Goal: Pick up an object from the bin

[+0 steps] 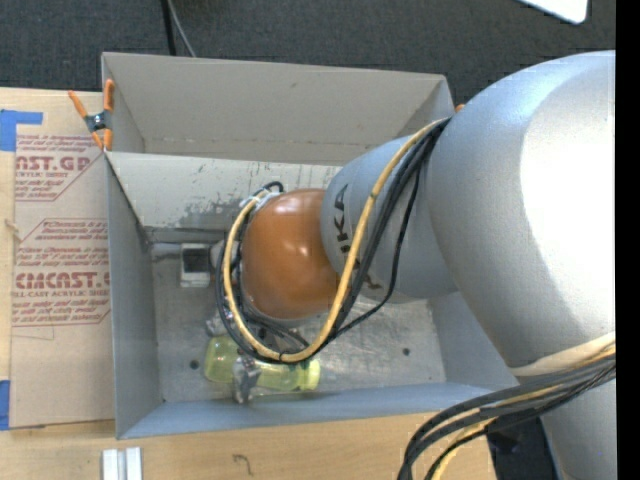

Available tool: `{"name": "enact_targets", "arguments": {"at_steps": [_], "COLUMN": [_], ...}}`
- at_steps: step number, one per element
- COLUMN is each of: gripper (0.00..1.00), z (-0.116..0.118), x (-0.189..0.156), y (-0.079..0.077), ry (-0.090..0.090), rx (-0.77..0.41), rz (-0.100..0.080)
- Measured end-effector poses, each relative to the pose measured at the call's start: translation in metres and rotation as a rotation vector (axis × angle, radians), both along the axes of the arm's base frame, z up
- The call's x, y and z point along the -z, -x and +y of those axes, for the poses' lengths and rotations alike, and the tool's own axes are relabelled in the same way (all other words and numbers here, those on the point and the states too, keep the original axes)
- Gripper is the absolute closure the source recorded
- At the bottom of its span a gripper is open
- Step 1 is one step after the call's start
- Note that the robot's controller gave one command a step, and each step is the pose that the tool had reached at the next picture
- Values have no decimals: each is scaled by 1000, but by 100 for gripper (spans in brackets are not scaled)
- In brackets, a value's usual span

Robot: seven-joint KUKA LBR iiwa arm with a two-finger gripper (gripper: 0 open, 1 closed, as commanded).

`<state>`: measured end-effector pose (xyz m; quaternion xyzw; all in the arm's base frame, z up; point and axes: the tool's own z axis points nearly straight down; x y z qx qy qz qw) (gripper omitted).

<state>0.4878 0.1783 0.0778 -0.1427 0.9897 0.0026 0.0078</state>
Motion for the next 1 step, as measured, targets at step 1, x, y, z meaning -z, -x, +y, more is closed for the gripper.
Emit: {"name": "enact_targets", "arguments": {"at_steps": [1], "gripper": [100], "z": [10], "x": [-147], "y": [-14], "ry": [5], "rx": [7], "rz": [10]}}
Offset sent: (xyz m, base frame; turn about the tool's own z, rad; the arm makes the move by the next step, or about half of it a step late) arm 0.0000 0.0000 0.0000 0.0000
